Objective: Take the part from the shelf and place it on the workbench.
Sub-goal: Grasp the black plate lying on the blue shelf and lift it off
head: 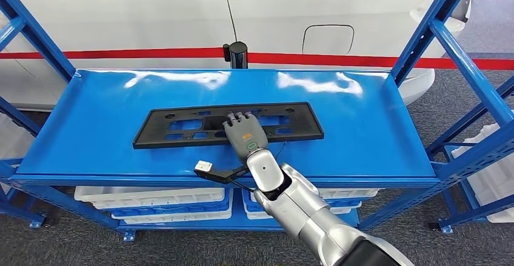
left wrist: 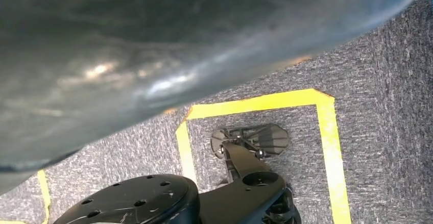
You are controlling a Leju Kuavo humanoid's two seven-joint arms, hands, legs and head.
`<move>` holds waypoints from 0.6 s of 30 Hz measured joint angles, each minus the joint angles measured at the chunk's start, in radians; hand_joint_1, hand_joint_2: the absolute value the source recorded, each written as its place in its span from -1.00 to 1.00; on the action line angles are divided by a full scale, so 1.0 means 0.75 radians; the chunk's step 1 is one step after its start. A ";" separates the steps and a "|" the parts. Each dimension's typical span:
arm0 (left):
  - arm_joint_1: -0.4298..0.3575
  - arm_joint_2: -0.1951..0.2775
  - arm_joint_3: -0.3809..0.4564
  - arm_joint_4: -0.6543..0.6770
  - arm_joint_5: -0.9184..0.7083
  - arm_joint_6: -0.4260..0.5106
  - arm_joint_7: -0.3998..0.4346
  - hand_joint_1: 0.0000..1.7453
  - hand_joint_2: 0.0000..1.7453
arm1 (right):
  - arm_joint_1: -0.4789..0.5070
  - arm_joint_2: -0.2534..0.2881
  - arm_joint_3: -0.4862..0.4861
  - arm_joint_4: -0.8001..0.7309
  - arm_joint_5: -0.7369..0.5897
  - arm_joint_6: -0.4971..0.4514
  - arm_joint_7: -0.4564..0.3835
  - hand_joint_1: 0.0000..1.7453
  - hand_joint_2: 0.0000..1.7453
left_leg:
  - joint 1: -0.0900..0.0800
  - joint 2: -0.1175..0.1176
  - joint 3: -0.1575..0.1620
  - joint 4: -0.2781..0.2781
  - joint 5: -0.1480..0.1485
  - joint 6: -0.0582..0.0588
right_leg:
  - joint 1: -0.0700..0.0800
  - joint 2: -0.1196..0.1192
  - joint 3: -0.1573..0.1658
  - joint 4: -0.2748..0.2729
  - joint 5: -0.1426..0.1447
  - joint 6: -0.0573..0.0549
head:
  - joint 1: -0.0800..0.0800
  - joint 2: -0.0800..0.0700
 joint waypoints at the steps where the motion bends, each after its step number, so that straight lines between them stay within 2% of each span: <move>1: 0.000 0.000 0.000 0.000 0.000 0.000 -0.001 -1.00 -1.00 | 0.000 0.001 0.000 0.003 0.000 0.000 0.000 1.00 1.00 | 0.000 0.000 0.000 0.000 0.000 0.000 | 0.000 0.000 0.000 0.000 0.000 0.000 | 0.000 0.000; 7: 0.001 0.000 0.001 0.000 -0.002 -0.001 -0.010 -1.00 -1.00 | -0.001 0.001 0.001 0.012 0.000 -0.013 0.000 1.00 1.00 | 0.000 0.000 0.000 0.000 0.000 0.000 | 0.000 0.000 0.000 0.000 0.000 0.000 | 0.000 0.000; 11: 0.001 0.000 0.001 0.000 -0.014 -0.001 -0.010 -1.00 -1.00 | 0.001 -0.002 -0.001 0.008 0.000 -0.096 0.009 1.00 1.00 | 0.000 0.000 0.000 0.000 0.000 0.000 | 0.000 0.000 -0.001 0.000 0.000 0.000 | 0.000 0.000; 14: 0.001 -0.001 0.001 0.000 -0.037 -0.001 -0.010 -1.00 -1.00 | 0.020 -0.018 -0.025 -0.031 -0.021 -0.259 -0.014 1.00 1.00 | 0.000 0.000 0.000 0.000 0.000 0.000 | 0.000 0.000 -0.001 0.000 0.000 0.000 | 0.000 0.000; 18: 0.000 -0.003 -0.001 0.000 -0.070 0.010 -0.024 -1.00 -1.00 | 0.093 -0.050 -0.115 -0.211 -0.200 -0.539 -0.183 1.00 1.00 | 0.000 0.000 -0.001 0.000 0.000 0.000 | 0.000 0.000 -0.002 0.000 0.000 0.000 | 0.000 0.000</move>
